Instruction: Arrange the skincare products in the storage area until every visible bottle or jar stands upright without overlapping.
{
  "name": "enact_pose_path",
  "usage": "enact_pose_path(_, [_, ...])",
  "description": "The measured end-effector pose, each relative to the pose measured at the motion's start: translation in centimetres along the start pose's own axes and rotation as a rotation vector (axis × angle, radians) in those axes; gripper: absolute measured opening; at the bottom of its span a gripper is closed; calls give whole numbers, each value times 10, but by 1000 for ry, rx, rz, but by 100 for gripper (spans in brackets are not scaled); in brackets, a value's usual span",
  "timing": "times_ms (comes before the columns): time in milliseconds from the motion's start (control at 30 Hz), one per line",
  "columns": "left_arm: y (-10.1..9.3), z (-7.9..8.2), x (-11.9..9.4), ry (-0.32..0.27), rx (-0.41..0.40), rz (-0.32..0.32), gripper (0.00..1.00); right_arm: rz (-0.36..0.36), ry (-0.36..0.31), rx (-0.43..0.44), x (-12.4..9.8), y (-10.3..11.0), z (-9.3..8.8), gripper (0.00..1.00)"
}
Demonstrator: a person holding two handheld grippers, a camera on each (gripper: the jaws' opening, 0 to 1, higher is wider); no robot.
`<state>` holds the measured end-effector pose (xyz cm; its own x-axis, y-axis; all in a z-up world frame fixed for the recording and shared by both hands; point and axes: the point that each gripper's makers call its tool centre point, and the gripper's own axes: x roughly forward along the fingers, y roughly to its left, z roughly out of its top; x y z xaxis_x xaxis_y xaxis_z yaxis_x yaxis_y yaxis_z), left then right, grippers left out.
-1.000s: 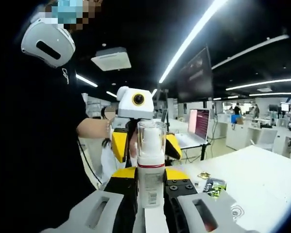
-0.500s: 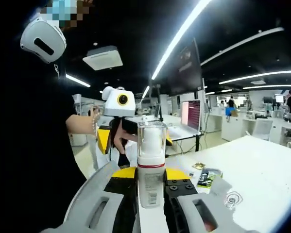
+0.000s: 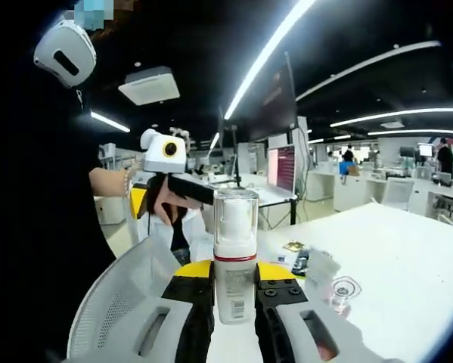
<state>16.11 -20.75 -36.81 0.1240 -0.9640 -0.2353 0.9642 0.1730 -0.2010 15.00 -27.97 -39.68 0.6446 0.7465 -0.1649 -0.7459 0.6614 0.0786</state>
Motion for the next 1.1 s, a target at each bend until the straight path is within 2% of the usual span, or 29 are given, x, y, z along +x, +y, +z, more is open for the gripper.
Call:
enact_pose_path(167, [9, -8, 1, 14, -18, 32, 92, -19, 11, 2, 0, -9, -11, 9])
enact_pose_path(433, [17, -22, 3, 35, -48, 60, 99, -58, 41, -3, -2, -27, -41, 9])
enact_pose_path(600, [27, -27, 2, 47, -57, 75, 99, -73, 39, -13, 0, -36, -57, 9])
enact_pose_path(800, [38, -33, 2, 65, -64, 92, 99, -89, 53, -28, 5, -46, -84, 9])
enact_pose_path(1100, [45, -50, 1, 101, -81, 112, 99, -74, 65, -17, 13, -54, -125, 9])
